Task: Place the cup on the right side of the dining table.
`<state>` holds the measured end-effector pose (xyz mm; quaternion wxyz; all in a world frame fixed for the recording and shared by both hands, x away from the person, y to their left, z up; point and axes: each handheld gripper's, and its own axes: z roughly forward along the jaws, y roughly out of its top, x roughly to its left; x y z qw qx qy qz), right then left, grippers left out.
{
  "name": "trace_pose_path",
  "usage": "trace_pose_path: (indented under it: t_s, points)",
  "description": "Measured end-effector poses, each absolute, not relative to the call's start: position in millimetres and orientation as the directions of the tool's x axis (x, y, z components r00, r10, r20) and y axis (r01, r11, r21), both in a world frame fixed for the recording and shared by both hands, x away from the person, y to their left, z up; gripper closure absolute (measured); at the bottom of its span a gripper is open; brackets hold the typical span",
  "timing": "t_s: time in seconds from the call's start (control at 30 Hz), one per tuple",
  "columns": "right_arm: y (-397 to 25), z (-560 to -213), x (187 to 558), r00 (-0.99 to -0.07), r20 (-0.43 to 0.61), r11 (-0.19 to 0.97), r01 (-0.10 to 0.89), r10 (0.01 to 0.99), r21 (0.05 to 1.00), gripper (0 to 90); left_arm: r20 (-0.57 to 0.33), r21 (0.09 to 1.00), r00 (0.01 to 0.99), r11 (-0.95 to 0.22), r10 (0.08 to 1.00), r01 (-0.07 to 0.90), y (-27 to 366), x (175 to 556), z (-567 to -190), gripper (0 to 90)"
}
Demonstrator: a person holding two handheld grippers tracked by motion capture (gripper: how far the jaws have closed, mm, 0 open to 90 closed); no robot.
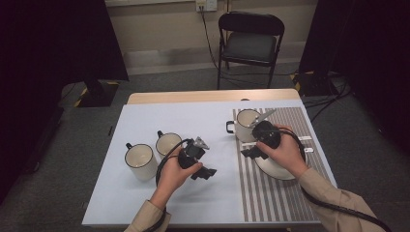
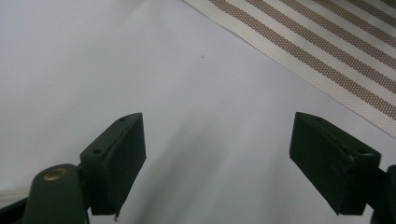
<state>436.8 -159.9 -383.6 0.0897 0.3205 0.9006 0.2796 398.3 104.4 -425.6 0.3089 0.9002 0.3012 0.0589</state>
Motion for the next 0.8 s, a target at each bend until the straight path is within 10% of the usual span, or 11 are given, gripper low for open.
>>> trace_pose_path:
  t_s: [0.8]
  points:
    - [-156, -390, 426, -0.801, 0.036, 0.653, 0.513, 0.598, 0.557, 16.9, -0.079, 0.584, 0.809, -0.630, 0.582, 0.511, 116, 390, -430, 18.3]
